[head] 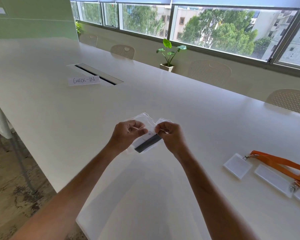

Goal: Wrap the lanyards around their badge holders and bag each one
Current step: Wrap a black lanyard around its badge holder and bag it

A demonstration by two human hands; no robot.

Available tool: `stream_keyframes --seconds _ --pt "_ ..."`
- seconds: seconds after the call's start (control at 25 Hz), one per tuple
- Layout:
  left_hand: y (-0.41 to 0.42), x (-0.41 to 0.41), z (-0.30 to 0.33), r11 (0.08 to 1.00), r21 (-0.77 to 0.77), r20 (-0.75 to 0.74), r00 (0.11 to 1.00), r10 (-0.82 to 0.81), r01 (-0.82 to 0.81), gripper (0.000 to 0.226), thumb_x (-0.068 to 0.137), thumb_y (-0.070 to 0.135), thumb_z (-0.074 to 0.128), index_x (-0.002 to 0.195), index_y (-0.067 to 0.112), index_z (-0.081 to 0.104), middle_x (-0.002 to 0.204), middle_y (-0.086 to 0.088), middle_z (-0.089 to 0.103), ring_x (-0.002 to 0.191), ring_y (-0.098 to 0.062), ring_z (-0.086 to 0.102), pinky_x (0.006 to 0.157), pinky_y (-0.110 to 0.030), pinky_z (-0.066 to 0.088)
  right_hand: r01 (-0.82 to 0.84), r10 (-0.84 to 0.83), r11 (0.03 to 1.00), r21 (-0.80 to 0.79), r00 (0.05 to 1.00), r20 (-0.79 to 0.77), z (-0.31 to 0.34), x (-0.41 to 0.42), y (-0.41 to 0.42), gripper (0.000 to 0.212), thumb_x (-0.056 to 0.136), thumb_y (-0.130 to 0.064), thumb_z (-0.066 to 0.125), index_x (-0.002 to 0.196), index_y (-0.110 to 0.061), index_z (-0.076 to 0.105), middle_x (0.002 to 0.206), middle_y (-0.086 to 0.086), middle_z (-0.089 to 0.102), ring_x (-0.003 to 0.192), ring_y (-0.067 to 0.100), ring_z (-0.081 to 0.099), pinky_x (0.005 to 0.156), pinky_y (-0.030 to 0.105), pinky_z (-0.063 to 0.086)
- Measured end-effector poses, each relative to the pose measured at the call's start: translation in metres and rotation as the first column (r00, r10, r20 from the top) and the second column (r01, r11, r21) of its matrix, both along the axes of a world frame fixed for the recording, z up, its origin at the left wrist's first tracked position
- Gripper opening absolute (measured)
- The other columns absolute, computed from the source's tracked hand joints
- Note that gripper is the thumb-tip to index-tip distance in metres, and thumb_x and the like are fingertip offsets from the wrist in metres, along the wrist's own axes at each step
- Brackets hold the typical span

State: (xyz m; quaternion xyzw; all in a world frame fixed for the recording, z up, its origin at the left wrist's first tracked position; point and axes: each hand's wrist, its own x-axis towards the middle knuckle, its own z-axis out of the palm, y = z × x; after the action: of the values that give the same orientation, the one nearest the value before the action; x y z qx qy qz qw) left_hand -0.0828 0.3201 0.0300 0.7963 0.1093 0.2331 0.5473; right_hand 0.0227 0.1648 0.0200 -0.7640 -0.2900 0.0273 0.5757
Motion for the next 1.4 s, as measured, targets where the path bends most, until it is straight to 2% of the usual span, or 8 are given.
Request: stream_keyframes --seconds 0.28,0.4,0.52,0.6,0.84,1.08,1.24,1.4 --pt "0.013 -0.001 -0.014 0.999 0.038 -0.112 0.994 0.008 -0.004 0.01 0.074 0.016 0.08 0.079 0.016 0.071 0.071 -0.002 0.066 0.066 -0.012 0.055 0.068 -0.02 0.046 -0.01 0.013 0.998 0.07 0.999 -0.049 -0.001 0.005 0.002 0.026 0.08 -0.007 0.069 0.064 -0.028 0.068 0.069 -0.012 0.068 0.069 0.005 0.062 0.07 0.022 0.044" --pt "0.01 0.002 -0.017 1.0 0.01 -0.083 0.996 0.026 -0.026 0.007 0.076 0.011 0.077 0.077 0.013 0.071 0.072 -0.005 0.066 0.065 -0.01 0.056 0.068 -0.017 0.048 0.003 0.003 0.996 0.085 0.997 -0.073 -0.002 0.006 0.001 0.016 0.08 -0.013 0.071 0.069 -0.026 0.071 0.075 -0.008 0.071 0.07 0.005 0.064 0.069 0.023 0.045" --pt "0.005 0.008 -0.02 0.998 -0.039 -0.032 0.998 0.045 -0.046 0.009 0.078 0.008 0.075 0.074 0.015 0.071 0.07 0.006 0.068 0.063 -0.001 0.06 0.064 -0.011 0.047 0.04 -0.026 0.992 0.118 0.993 -0.113 -0.003 0.007 -0.003 0.004 0.081 -0.022 0.071 0.082 -0.025 0.073 0.084 -0.006 0.074 0.079 0.009 0.068 0.069 0.023 0.048" --pt "0.0 0.014 -0.024 0.993 -0.094 -0.004 0.997 0.076 -0.076 0.01 0.079 0.007 0.074 0.074 0.015 0.071 0.07 0.008 0.068 0.064 0.003 0.061 0.061 -0.008 0.046 0.081 -0.058 0.986 0.144 0.985 -0.16 -0.003 0.01 -0.009 0.008 0.083 -0.027 0.071 0.09 -0.025 0.072 0.086 -0.007 0.074 0.081 0.008 0.069 0.066 0.023 0.048" --pt "-0.024 0.048 -0.03 0.95 -0.298 -0.024 0.996 0.085 -0.088 0.011 0.08 0.005 0.072 0.073 0.013 0.068 0.072 0.0 0.067 0.067 -0.009 0.061 0.067 -0.028 0.052 0.207 -0.17 0.959 0.192 0.966 -0.193 -0.009 0.024 -0.042 0.005 0.089 -0.028 0.066 0.087 -0.026 0.07 0.078 -0.011 0.071 0.075 0.006 0.066 0.069 0.023 0.049" --pt "-0.066 0.1 -0.026 0.906 -0.42 -0.083 0.996 0.025 -0.058 0.012 0.081 0.001 0.069 0.074 0.011 0.067 0.073 -0.001 0.065 0.068 -0.012 0.059 0.063 -0.024 0.05 0.31 -0.262 0.937 0.159 0.928 -0.264 -0.016 0.049 -0.085 0.025 0.09 -0.025 0.065 0.114 -0.02 0.062 0.09 0.001 0.071 0.081 0.018 0.067 0.07 0.027 0.048" --pt "-0.092 0.137 -0.032 0.857 -0.509 -0.155 0.988 0.002 -0.081 0.007 0.083 0.003 0.068 0.079 0.008 0.066 0.08 -0.006 0.065 0.074 -0.017 0.06 0.073 -0.034 0.055 0.376 -0.324 0.915 0.145 0.901 -0.288 -0.02 0.064 -0.115 0.027 0.091 -0.026 0.064 0.117 -0.018 0.061 0.095 0.005 0.071 0.083 0.02 0.067 0.069 0.025 0.045" --pt "-0.108 0.171 -0.038 0.807 -0.569 -0.24 0.97 0.02 -0.158 0.014 0.084 0.004 0.067 0.074 0.012 0.063 0.087 -0.009 0.066 0.071 -0.016 0.061 0.065 -0.031 0.055 0.427 -0.38 0.896 0.122 0.879 -0.288 -0.027 0.07 -0.144 0.027 0.09 -0.025 0.065 0.116 -0.018 0.061 0.096 0.007 0.07 0.086 0.021 0.068 0.077 0.028 0.051"
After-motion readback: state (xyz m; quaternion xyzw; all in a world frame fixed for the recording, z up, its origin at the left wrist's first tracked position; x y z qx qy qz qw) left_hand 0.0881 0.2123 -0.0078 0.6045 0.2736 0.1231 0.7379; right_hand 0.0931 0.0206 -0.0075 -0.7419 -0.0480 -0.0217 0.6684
